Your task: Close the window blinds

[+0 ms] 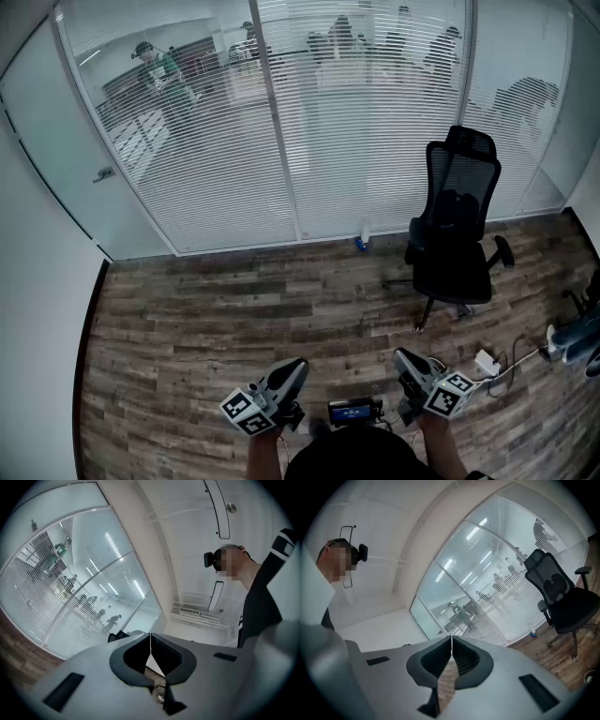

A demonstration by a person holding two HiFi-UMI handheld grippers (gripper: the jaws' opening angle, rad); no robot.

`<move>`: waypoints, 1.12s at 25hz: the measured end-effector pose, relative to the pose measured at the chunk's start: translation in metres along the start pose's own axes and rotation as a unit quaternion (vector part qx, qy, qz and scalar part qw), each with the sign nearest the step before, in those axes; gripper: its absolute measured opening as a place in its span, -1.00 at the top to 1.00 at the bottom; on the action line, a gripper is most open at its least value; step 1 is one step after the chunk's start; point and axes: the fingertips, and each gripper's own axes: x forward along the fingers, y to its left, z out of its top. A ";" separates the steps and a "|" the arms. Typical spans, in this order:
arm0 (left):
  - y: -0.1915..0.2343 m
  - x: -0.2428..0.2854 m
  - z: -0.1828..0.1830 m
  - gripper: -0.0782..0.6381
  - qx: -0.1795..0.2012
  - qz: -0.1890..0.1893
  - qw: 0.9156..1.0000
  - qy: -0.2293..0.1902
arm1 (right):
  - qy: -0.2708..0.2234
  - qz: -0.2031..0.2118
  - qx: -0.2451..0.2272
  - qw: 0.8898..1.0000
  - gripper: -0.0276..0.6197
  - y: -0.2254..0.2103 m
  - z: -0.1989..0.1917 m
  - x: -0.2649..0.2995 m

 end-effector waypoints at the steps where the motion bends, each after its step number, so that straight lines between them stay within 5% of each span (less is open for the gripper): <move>1: 0.001 -0.003 0.001 0.76 0.000 0.000 1.000 -0.001 | 0.001 0.000 -0.001 1.000 0.87 0.001 -0.002 0.001; 28: 0.044 -0.032 0.023 0.75 -0.017 -0.005 1.000 -0.025 | -0.024 -0.036 -0.026 0.999 0.86 0.009 0.001 0.037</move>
